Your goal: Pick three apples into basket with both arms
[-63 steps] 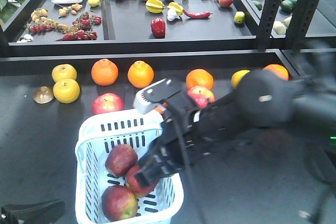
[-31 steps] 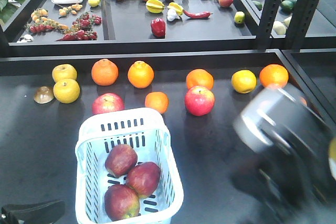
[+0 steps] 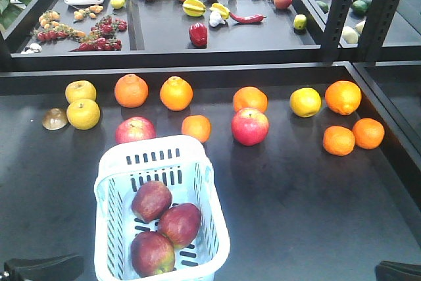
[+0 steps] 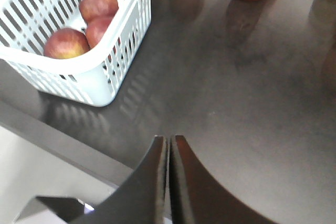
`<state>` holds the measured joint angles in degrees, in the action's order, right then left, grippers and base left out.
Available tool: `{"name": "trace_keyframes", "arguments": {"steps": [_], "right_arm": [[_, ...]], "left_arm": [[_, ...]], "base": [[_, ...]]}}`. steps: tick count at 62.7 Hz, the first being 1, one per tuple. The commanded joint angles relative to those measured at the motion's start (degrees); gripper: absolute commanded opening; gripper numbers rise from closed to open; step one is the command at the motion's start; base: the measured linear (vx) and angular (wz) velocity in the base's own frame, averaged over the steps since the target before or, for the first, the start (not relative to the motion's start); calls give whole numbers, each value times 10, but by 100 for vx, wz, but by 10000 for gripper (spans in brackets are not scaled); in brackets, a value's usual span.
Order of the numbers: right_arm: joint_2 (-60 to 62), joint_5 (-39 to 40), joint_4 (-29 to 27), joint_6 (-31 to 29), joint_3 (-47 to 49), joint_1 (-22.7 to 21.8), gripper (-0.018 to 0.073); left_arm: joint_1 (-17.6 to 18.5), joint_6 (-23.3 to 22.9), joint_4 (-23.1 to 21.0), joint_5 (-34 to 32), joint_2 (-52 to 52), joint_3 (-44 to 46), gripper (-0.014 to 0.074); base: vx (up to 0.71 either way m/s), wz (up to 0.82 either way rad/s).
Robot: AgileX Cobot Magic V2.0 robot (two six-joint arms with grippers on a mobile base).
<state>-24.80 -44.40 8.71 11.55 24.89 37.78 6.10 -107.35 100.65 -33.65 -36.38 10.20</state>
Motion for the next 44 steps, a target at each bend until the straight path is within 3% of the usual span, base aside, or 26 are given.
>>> {"name": "trace_keyframes", "arguments": {"steps": [1, 44], "right_arm": [[6, 32, 13, 0, 15, -2, -5], [7, 29, 13, 0, 15, -2, -5]], "left_arm": [[3, -1, -5, 0, -3, 16, -6], [3, -2, -21, -47, -3, 16, -6]], "base": [[0, 0], [0, 0]]}}
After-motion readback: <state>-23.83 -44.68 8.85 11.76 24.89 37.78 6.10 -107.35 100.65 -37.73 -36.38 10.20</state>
